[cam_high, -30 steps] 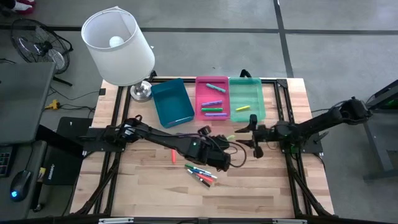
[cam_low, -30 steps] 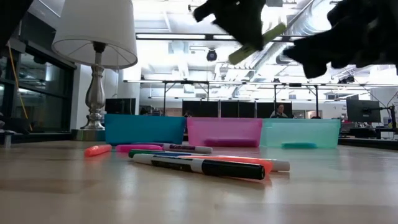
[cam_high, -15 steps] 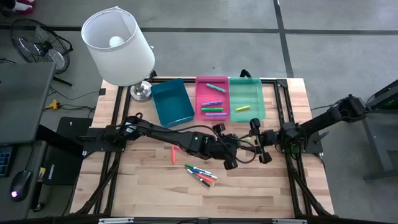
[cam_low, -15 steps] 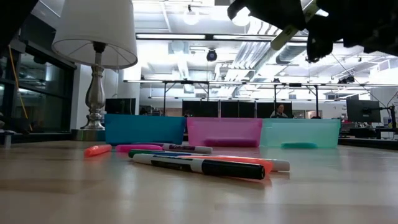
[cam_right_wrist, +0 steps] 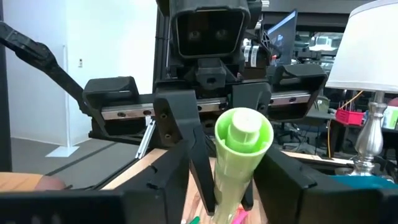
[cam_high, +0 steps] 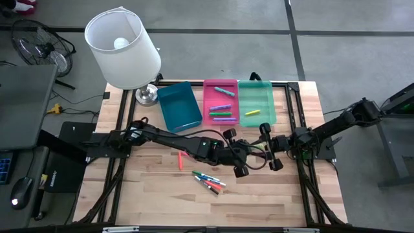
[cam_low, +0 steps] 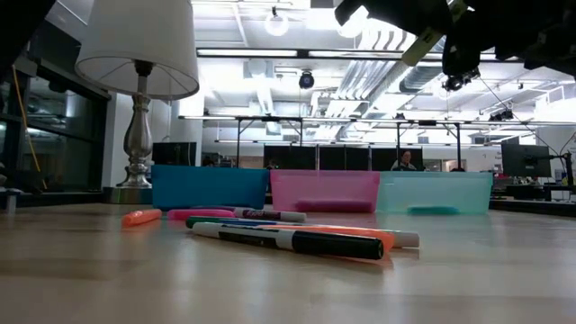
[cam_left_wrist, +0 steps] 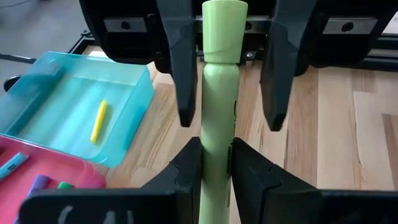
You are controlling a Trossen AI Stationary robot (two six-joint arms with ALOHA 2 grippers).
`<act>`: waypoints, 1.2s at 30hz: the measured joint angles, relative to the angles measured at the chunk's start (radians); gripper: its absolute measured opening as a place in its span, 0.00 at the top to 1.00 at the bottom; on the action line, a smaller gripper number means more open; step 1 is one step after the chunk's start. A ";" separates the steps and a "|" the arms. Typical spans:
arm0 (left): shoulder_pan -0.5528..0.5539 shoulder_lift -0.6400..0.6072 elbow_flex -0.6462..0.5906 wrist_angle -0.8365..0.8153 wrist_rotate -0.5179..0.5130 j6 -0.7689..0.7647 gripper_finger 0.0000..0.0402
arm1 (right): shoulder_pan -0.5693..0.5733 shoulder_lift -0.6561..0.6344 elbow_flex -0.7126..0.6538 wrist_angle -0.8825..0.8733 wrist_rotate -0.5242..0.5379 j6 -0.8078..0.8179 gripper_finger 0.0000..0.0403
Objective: Pick & Place Markers
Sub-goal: Put the light green highlighter into the pink bin
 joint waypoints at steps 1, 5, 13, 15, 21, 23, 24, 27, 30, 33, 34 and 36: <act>0.000 0.000 0.000 0.002 0.000 0.000 0.86 | 0.000 0.000 0.000 -0.002 0.000 0.000 0.66; 0.000 0.000 0.000 0.022 0.009 0.006 0.86 | 0.000 0.000 0.000 -0.007 0.000 0.001 0.77; 0.000 0.000 0.000 0.034 0.028 0.020 0.84 | 0.000 0.000 0.000 -0.008 -0.002 -0.009 0.87; 0.000 0.000 0.000 0.028 0.035 0.022 0.78 | 0.000 0.000 0.000 -0.008 -0.002 -0.007 0.87; 0.000 0.000 0.000 -0.034 0.045 0.023 0.56 | -0.001 0.000 0.000 -0.012 0.019 -0.006 0.87; 0.000 0.000 0.001 -0.068 0.044 0.023 0.53 | -0.001 0.000 0.000 -0.020 0.042 -0.005 0.87; 0.000 0.000 0.001 -0.098 0.039 0.022 0.52 | -0.001 0.000 0.000 -0.027 0.060 -0.001 0.87; -0.001 -0.007 0.001 -0.241 -0.012 -0.037 0.51 | -0.002 0.000 0.000 -0.058 0.111 0.002 0.87; -0.008 -0.032 0.003 -0.412 -0.060 -0.148 0.51 | -0.002 0.000 0.029 -0.150 0.148 0.002 0.87; -0.021 -0.036 0.001 -0.599 -0.094 -0.276 0.51 | -0.017 0.000 0.120 -0.350 0.158 0.003 0.87; -0.030 -0.036 -0.001 -0.663 -0.107 -0.316 0.50 | -0.029 0.000 0.161 -0.436 0.159 0.003 0.87; -0.047 -0.043 -0.001 -0.746 -0.126 -0.395 0.50 | -0.058 0.000 0.249 -0.626 0.159 0.003 0.87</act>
